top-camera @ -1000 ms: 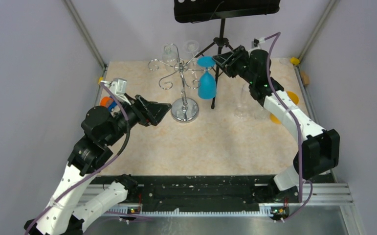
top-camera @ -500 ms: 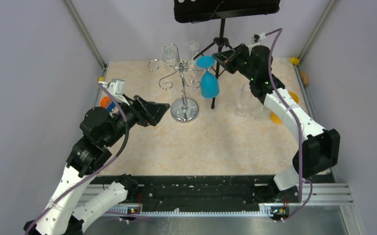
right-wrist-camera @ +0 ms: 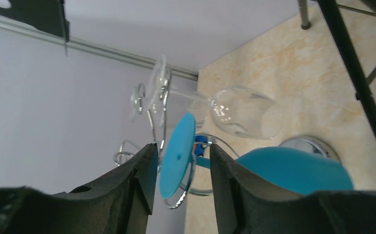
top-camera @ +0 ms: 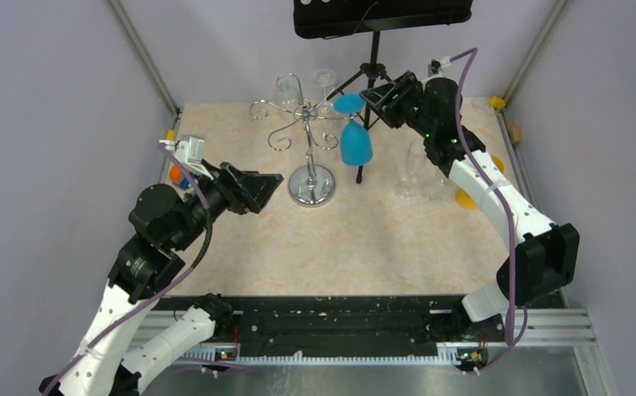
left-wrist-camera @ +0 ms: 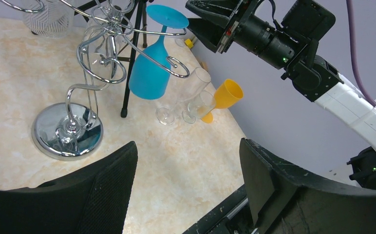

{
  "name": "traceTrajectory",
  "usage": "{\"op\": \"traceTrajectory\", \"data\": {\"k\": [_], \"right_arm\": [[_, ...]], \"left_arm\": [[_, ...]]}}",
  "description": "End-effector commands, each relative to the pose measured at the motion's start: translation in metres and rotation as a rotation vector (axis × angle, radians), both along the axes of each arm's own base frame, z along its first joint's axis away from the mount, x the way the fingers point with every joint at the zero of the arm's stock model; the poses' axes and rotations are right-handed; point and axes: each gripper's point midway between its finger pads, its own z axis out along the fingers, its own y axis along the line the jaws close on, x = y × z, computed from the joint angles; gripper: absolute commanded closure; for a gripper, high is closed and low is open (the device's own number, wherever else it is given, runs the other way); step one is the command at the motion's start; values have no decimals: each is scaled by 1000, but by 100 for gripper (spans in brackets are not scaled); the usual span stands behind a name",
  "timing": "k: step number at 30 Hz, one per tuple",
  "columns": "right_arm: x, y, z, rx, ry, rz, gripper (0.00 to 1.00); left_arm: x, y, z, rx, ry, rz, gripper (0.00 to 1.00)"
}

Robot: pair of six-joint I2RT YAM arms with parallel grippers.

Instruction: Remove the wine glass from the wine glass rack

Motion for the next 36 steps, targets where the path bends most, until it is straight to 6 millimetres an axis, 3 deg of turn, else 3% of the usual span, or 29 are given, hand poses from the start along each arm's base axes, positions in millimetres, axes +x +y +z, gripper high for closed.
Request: {"op": "traceTrajectory", "data": {"k": [1,4,14,22,33,36], "right_arm": [[-5,-4,17,-88,-56,-15,53],[-2,3,6,-98,-41,22,51],[0,26,4,-48,-45,140,50],[0,18,5,-95,-62,95,78],[-3,8,31,-104,-138,49,100],[-7,11,42,-37,-157,62,100]], "left_arm": [[-1,4,17,-16,-50,14,20],[0,3,16,-14,-46,13,20],[0,5,14,-11,-43,20,20],[0,4,14,-11,-44,18,20],[1,3,16,-13,-43,16,20],[0,4,16,-14,-46,16,20]]}}
